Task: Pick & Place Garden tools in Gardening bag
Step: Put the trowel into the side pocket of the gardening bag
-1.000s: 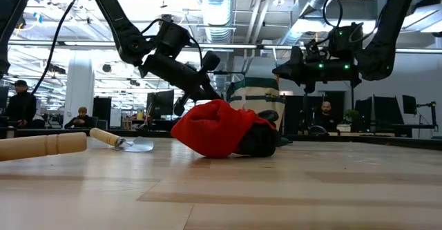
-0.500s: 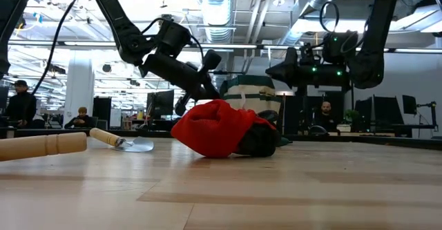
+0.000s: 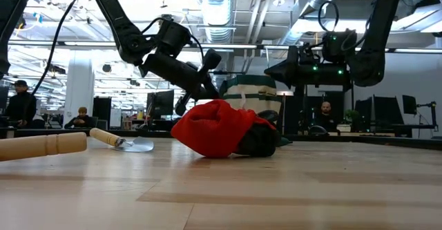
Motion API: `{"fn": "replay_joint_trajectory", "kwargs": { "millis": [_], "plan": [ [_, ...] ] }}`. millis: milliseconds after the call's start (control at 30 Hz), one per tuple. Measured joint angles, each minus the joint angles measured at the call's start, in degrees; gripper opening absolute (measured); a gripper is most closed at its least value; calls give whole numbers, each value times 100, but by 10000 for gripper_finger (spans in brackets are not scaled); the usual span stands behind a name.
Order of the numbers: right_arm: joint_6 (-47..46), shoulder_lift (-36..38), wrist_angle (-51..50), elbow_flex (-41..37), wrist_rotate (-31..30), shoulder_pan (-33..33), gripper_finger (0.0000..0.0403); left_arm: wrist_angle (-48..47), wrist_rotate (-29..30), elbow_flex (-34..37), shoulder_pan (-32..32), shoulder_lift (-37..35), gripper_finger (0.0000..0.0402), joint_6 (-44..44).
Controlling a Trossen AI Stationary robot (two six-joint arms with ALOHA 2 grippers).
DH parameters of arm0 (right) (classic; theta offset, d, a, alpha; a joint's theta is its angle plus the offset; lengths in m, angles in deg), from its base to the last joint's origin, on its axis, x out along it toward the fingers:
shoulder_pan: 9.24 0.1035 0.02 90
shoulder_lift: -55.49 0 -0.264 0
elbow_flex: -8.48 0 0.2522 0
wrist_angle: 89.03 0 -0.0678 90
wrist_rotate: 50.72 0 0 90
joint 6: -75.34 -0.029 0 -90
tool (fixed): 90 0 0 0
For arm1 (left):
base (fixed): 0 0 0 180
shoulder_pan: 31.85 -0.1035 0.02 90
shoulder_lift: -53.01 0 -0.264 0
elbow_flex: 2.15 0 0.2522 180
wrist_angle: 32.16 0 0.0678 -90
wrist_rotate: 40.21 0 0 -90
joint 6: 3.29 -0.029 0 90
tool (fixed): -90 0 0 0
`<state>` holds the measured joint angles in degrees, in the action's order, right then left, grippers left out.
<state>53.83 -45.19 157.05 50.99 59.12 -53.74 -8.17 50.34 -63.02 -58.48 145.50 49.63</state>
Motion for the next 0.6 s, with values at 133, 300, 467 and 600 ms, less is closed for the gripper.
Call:
{"fn": "replay_joint_trajectory", "kwargs": {
  "millis": [133, 300, 467, 600],
  "plan": [
    [91, 4, -200, 0, 122, 31, 64, 5, 3, 0, 0, 0, 3, 0],
    [296, 2, -534, -4, 135, 29, 64, 6, 3, 1, 0, 0, 3, 0],
    [431, 4, -622, -4, 135, 29, 64, 12, 3, 2, 0, 0, 3, 1],
    [756, 4, -825, -4, 135, 62, 64, 26, 3, 2, 0, 0, 3, 2]
  ]
}}
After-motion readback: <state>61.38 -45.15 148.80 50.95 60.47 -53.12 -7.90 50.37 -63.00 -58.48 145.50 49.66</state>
